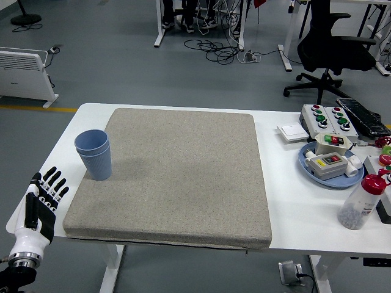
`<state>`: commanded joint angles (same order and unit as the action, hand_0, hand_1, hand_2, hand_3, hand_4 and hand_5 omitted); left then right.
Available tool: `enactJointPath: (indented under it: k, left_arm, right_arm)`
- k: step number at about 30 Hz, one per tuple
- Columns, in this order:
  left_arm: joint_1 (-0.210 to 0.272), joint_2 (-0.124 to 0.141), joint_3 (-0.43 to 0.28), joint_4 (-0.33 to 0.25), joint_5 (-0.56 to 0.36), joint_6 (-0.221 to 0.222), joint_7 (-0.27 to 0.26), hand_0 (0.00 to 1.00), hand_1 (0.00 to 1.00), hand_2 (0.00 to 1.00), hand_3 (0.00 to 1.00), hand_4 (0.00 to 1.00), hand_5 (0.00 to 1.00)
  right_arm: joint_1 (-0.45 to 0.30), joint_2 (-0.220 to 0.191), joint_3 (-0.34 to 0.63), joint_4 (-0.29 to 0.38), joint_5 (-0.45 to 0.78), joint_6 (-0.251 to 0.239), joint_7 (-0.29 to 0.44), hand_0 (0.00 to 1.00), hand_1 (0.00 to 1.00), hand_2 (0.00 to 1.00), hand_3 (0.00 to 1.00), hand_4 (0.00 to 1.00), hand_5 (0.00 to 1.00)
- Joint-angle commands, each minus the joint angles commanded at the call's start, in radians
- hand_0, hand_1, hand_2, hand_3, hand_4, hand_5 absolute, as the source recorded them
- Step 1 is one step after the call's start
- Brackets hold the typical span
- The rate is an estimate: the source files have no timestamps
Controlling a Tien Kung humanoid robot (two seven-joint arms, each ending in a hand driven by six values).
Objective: Push cup pick cup insert cup
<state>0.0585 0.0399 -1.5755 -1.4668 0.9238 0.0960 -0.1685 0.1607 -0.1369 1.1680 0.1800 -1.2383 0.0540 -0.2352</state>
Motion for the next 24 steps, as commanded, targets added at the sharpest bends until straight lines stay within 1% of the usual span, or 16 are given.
enactJointPath:
  k: [7,12,17,24]
  left_arm:
    - [0.012,-0.007,0.011,0.011,-0.007,0.005,-0.008,0.885,0.896,0.926,0.859,0.569,0.998]
    - [0.009,-0.006,0.017,0.013,-0.007,0.006,-0.007,0.885,0.897,0.924,0.857,0.568,0.998]
    - [0.005,-0.002,0.019,0.012,-0.006,0.006,-0.005,0.887,0.899,0.925,0.86,0.57,0.998]
    - [0.002,-0.005,0.019,0.011,-0.002,0.004,-0.004,0.89,0.898,0.925,0.863,0.571,0.998]
  right_arm:
    - [-0.002,-0.001,0.024,0.0,-0.01,-0.003,0.004,0.726,0.653,0.652,0.58,0.109,0.554]
    - [0.001,-0.001,0.044,0.0,-0.041,-0.004,0.0,0.726,0.655,0.653,0.58,0.109,0.553]
    - [0.004,-0.002,0.052,0.0,-0.046,-0.006,-0.002,0.726,0.655,0.653,0.58,0.108,0.552]
    - [0.006,-0.001,0.059,0.0,-0.055,-0.006,-0.005,0.726,0.654,0.654,0.58,0.108,0.551]
